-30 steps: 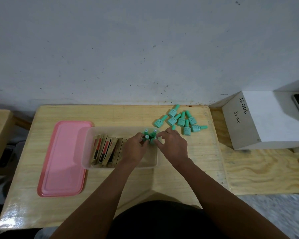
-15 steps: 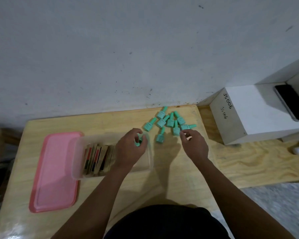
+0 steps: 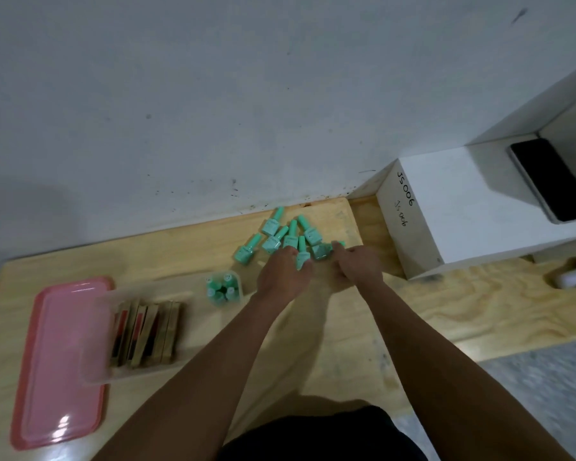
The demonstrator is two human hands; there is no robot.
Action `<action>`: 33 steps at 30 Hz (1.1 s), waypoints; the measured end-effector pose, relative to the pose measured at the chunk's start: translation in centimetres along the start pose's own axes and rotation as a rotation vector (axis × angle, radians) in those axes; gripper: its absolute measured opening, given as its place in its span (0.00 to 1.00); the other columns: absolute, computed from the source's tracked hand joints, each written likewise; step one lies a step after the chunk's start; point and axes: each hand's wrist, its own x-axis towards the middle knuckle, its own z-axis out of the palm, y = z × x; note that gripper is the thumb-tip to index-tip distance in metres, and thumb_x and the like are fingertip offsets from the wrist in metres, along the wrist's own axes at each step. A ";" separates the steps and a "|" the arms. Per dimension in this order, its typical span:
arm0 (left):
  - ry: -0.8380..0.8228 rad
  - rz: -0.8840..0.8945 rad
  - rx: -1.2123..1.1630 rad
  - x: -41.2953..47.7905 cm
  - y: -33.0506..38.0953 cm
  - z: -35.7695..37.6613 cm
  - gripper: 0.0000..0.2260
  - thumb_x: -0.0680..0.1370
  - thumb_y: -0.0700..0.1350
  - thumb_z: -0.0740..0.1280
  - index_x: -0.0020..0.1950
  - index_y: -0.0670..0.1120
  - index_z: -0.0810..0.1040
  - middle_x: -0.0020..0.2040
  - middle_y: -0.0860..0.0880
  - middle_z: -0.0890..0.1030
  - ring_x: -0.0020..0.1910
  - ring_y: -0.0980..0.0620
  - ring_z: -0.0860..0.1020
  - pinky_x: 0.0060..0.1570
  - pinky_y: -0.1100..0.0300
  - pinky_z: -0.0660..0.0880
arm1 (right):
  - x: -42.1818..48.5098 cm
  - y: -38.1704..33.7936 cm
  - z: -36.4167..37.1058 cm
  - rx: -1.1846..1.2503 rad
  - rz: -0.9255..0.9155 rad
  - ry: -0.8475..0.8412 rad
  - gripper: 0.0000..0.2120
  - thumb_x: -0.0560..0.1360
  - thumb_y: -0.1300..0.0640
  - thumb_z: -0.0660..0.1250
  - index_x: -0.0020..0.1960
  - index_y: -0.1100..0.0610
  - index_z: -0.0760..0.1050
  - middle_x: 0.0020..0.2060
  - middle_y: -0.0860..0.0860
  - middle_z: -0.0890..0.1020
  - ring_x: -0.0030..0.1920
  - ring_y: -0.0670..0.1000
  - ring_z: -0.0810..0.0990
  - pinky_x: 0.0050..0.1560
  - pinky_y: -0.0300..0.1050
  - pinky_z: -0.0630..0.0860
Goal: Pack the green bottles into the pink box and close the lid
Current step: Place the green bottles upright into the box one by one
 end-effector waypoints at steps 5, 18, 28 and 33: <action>0.050 -0.094 0.074 2.2 0.9 1.8 0.14 0.78 0.55 0.60 0.50 0.46 0.77 0.49 0.46 0.80 0.48 0.46 0.78 0.39 0.57 0.68 | 2.2 -0.5 0.3 0.120 0.108 -0.035 0.32 0.65 0.32 0.67 0.50 0.61 0.82 0.41 0.54 0.85 0.41 0.54 0.84 0.45 0.49 0.82; 0.150 -0.207 0.086 4.6 1.6 3.5 0.14 0.76 0.54 0.65 0.43 0.44 0.81 0.40 0.46 0.82 0.42 0.46 0.80 0.34 0.59 0.67 | 1.9 0.8 -1.5 0.135 -0.068 -0.094 0.15 0.77 0.46 0.66 0.48 0.57 0.83 0.40 0.50 0.84 0.41 0.46 0.81 0.39 0.39 0.74; 0.095 0.075 -0.236 1.7 -0.2 0.5 0.10 0.76 0.50 0.68 0.42 0.44 0.80 0.42 0.48 0.79 0.39 0.51 0.78 0.39 0.59 0.73 | -2.2 0.7 -2.4 0.485 -0.124 -0.075 0.11 0.78 0.50 0.68 0.52 0.57 0.81 0.44 0.49 0.85 0.41 0.43 0.85 0.38 0.39 0.80; 0.156 0.081 -0.386 -1.0 -1.0 -3.0 0.09 0.75 0.51 0.70 0.46 0.45 0.81 0.42 0.51 0.82 0.38 0.54 0.80 0.35 0.64 0.73 | -5.6 -1.0 -1.7 0.568 -0.197 -0.123 0.10 0.79 0.54 0.67 0.53 0.60 0.80 0.44 0.54 0.85 0.41 0.50 0.86 0.40 0.44 0.82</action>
